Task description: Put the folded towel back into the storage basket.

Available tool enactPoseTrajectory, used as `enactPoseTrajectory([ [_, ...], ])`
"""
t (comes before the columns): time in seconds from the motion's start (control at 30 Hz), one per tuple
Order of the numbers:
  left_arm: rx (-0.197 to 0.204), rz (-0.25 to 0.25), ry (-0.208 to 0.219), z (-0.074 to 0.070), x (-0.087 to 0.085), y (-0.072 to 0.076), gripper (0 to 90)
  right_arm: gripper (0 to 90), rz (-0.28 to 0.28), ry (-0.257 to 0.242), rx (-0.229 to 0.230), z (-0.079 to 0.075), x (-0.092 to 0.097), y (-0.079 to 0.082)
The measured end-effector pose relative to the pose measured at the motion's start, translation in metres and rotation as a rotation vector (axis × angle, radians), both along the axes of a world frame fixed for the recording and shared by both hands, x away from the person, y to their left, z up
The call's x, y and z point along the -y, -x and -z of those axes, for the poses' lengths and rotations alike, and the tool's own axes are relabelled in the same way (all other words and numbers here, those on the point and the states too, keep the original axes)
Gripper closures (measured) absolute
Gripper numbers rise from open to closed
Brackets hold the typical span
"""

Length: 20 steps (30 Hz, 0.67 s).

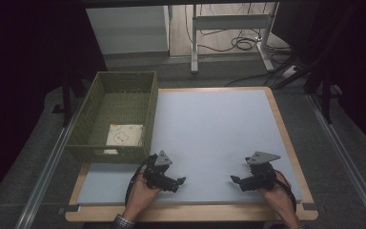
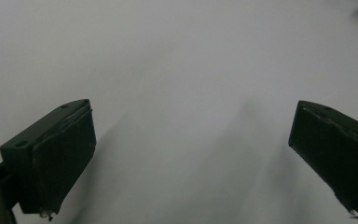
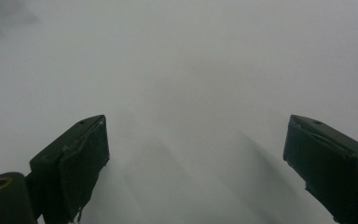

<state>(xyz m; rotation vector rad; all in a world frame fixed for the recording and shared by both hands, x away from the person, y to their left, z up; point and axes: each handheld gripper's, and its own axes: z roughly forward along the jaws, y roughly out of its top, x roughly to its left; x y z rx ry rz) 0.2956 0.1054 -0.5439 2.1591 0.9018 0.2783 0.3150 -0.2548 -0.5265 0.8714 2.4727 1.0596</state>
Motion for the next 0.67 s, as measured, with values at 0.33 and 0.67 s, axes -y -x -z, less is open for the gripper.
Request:
enactPoseTrajectory([
  [0.33,0.002,-0.011,-0.071,0.0037,0.004,0.001,0.1,7.1,-0.011,0.047,0.012,0.0064,-0.0075,0.0024],
  [0.67,0.0,-0.011,-0.072,0.0044,0.0042,0.0009,0.0,7.0,-0.009,0.035,-0.022,0.0072,-0.0063,-0.0004],
])
